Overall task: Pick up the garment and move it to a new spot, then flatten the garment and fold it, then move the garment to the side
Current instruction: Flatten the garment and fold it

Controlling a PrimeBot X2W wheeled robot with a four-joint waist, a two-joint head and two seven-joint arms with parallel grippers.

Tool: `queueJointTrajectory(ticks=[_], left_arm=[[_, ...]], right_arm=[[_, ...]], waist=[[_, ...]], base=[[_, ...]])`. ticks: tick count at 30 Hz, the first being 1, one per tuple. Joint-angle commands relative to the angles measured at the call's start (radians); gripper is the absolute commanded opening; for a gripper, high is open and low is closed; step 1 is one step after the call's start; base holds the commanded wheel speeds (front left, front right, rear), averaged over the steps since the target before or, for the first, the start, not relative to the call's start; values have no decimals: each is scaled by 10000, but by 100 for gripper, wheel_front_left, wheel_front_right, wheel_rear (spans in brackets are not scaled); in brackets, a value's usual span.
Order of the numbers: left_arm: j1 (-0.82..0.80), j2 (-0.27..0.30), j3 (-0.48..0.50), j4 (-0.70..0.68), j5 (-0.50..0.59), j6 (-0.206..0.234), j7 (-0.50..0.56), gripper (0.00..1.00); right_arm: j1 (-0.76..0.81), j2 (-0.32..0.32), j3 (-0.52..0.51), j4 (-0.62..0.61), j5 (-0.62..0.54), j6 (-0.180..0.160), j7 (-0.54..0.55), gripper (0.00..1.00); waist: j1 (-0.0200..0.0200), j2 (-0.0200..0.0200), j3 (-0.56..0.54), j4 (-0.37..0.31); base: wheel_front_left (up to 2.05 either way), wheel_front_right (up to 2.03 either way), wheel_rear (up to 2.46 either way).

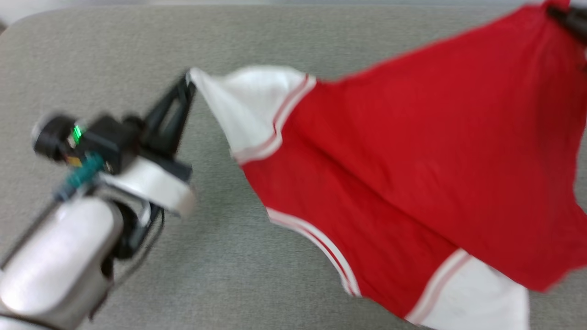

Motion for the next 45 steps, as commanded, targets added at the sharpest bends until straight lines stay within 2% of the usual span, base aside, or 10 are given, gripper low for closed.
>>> queueJointTrajectory(ticks=[1, 10, 20, 24, 32, 38, 45], left_arm=[[-473, 4, 116, 73, 70, -87, 69, 0], [-3960, -274, 661, 807, 385, -794, 687, 0], [-8189, -1305, 1041, 2773, 589, -1510, 876, 0], [-9818, -1585, 1136, 3747, 734, -1841, 786, 0], [-12693, -1894, 1156, 5568, 1098, -2487, 568, 0], [-13618, -1993, 1024, 6652, 1179, -2827, 138, 0], [-12865, -2021, 777, 7669, 911, -3031, -353, 0]], right_arm=[[-164, 23, -73, 8, -2, -6, -220, 0], [-1522, 610, -973, 274, -899, -7, -1635, 0], [-3938, 2338, -2383, 1424, -2959, -7, -2526, 0], [-5091, 2884, -2613, 2003, -3685, -7, -2699, 0], [-7470, 3503, -2539, 3231, -4566, -7, -3131, 0], [-8323, 3846, -2203, 4182, -4661, -6, -3758, 0], [-7553, 3786, -1330, 5129, -4275, -7, -4395, 0]], waist=[[0, 0, -117, -213], [0, 0, 378, -702], [0, 0, 1381, -929], [0, 0, 1874, -1012], [0, 0, 2795, -1085], [0, 0, 3201, -1015], [0, 0, 3197, -874]], base=[[0, 0, 0], [0, 0, 0], [0, 0, 0], [0, 0, 0], [0, 0, 0], [0, 0, 0], [0, 0, 0]])
